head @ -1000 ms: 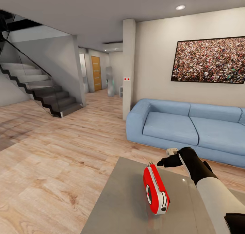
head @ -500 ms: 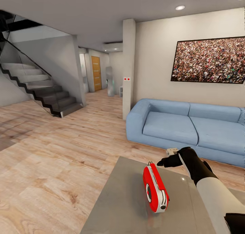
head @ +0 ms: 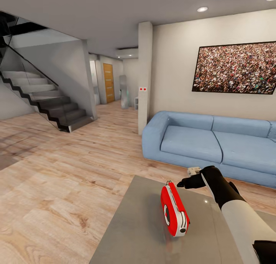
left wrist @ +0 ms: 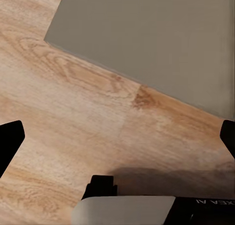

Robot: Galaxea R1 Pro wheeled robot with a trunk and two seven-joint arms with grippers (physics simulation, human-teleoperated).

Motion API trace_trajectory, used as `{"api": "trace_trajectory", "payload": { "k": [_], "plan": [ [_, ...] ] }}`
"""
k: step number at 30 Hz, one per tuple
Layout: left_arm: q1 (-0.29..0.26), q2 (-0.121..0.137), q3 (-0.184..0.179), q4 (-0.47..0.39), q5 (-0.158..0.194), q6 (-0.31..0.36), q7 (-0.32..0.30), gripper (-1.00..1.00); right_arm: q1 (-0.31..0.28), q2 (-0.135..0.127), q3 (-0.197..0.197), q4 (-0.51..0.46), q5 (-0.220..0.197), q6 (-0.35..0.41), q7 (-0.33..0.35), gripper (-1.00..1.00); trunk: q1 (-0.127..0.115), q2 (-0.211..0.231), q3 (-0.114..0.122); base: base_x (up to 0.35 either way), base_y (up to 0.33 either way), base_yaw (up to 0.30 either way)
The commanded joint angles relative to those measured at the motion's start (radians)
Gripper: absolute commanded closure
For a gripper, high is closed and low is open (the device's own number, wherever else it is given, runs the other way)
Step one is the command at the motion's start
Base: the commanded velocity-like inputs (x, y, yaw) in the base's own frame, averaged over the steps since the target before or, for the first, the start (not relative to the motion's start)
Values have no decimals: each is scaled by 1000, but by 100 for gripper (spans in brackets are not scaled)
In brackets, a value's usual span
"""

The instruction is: Turn on the radio receiver that's on the table in the living room.

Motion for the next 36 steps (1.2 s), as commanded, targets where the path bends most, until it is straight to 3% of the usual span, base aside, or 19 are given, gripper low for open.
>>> {"api": "trace_trajectory", "payload": {
  "k": [1, 16, 36],
  "plan": [
    [0, 0, 0, 0, 0, 0, 0, -100, 0, 0, 0, 0, 0, 0, 0, -100, 0, 0, 0, 0, 0, 0],
    [-1, -1, -2, -4, 0, 0, 0, -100, 0, 0, 1, -1, -2, 0, 10, -100, 0, 0, -2, 0, 0, 0],
    [-1, -2, -2, -6, 3, 1, 0, -100, 0, 0, 0, -2, -3, 0, 5, -100, 0, 0, -32, 0, 0, 0]
  ]
}}
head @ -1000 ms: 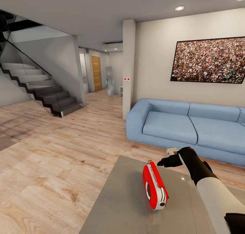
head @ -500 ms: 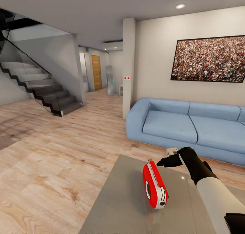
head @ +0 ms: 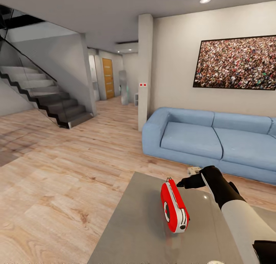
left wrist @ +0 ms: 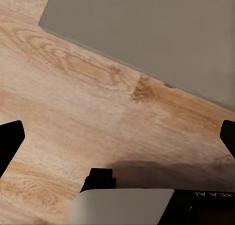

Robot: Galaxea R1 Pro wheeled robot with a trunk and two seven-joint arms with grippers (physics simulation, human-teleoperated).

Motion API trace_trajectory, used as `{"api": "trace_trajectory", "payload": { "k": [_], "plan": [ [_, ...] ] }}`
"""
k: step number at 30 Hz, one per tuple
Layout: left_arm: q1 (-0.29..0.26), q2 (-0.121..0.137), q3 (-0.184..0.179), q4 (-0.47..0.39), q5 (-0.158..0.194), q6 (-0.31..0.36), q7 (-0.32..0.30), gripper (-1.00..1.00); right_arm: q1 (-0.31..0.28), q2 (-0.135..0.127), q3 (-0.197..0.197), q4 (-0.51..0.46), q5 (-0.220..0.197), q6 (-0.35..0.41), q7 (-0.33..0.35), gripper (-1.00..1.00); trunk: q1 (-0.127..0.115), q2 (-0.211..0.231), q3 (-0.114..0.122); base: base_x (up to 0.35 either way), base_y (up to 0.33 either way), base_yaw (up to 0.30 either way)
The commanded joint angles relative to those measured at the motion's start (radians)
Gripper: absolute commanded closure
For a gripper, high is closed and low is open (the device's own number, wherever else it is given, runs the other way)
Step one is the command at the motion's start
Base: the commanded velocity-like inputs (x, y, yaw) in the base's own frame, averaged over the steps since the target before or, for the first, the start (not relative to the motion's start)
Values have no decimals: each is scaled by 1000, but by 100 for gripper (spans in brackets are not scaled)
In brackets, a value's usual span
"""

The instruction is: Turn on the radio receiver that's on the table in the living room.

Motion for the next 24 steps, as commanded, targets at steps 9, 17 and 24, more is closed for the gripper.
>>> {"api": "trace_trajectory", "payload": {
  "k": [9, 17, 24],
  "plan": [
    [0, 0, 0, -1, 0, -1, 0, -100, 0, 0, 2, 0, 0, 0, 5, -100, 0, 0, -15, 0, 0, 0],
    [0, 0, 0, -1, 0, -3, 0, -100, 0, 0, 3, 0, 0, -1, 6, -100, 0, 0, -27, 0, 0, 0],
    [0, 0, 0, 0, -1, -22, 0, -100, 0, 0, 4, 0, 0, -1, 7, -100, 0, 0, -39, 0, 0, 0]
  ]
}}
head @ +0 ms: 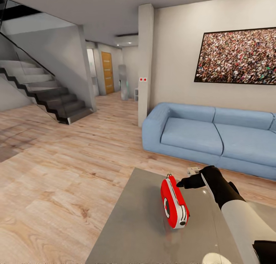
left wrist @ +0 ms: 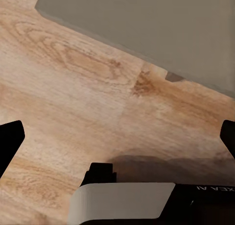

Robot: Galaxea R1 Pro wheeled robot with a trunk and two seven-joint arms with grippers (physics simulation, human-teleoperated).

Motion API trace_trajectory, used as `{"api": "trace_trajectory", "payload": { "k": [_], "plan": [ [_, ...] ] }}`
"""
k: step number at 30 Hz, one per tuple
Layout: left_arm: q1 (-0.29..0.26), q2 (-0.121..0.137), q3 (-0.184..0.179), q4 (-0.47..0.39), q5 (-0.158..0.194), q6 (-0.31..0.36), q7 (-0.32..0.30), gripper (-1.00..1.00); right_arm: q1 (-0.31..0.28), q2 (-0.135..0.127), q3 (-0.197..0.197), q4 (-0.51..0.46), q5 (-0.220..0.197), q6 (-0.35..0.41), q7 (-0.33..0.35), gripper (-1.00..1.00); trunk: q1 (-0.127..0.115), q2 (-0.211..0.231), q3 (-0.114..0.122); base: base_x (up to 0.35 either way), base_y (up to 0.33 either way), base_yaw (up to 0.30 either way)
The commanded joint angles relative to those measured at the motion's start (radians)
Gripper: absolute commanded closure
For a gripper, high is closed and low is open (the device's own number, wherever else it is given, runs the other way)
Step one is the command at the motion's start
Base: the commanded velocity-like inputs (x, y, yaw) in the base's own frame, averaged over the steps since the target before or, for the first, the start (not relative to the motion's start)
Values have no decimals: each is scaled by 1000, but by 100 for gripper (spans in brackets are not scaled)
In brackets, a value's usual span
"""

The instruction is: Turn on the radio receiver that's on the table in the living room.

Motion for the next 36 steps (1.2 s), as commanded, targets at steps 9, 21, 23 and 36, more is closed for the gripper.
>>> {"api": "trace_trajectory", "payload": {
  "k": [9, 21, 23, 36],
  "plan": [
    [0, -10, -3, 3, -1, 6, -1, -100, 0, 0, 0, 0, 0, -39, 0, -100, 0, 0, -15, 0, 0, 0],
    [0, -20, -3, 2, -1, 4, 0, -100, 0, 1, 1, 1, 0, -60, 0, -100, 0, 0, -34, 0, 0, 0],
    [0, -20, -3, 2, -1, 4, 0, -100, 0, 1, 1, 1, 0, -60, 0, -100, 0, 0, -37, 0, 0, 0],
    [0, -21, -3, 0, 0, 2, 0, -100, 0, 5, 2, 2, 0, -60, 6, -100, 0, 0, -58, 0, 0, 0]
  ]
}}
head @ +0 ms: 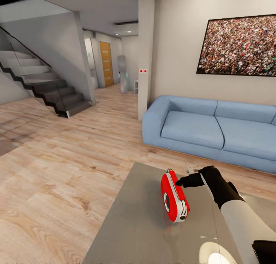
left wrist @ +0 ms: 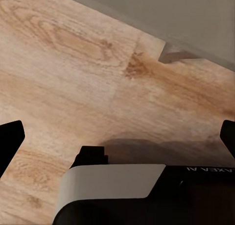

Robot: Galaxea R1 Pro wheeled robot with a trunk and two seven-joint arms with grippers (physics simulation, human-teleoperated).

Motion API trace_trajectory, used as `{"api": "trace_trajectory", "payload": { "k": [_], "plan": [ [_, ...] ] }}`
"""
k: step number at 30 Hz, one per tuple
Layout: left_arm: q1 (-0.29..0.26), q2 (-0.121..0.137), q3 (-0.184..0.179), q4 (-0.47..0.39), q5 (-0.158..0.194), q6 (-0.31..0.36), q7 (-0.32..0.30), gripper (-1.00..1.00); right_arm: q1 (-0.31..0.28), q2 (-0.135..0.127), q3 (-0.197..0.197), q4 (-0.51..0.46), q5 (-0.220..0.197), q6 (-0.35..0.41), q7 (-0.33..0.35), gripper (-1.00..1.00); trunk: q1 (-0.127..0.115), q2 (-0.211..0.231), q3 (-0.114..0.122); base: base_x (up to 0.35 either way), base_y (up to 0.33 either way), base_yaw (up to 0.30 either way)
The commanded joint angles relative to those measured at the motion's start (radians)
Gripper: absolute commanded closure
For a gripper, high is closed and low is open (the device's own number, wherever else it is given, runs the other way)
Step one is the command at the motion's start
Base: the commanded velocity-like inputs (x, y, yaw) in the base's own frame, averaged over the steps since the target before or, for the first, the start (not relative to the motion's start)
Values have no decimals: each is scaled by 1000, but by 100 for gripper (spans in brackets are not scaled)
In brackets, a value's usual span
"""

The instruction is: Turn on the radio receiver that's on the table in the living room.

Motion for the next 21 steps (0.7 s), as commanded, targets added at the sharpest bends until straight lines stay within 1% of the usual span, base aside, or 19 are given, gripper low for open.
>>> {"api": "trace_trajectory", "payload": {
  "k": [1, 21],
  "plan": [
    [0, 0, 0, 0, 0, 0, 0, -100, 0, 0, 0, 0, 0, 0, 0, -100, 0, 0, -2, 0, 0, 0],
    [0, 1, 0, 0, -2, -1, 0, -100, 0, 0, 0, 0, 0, 0, 0, -100, 0, 0, -34, 0, 0, 0]
  ]
}}
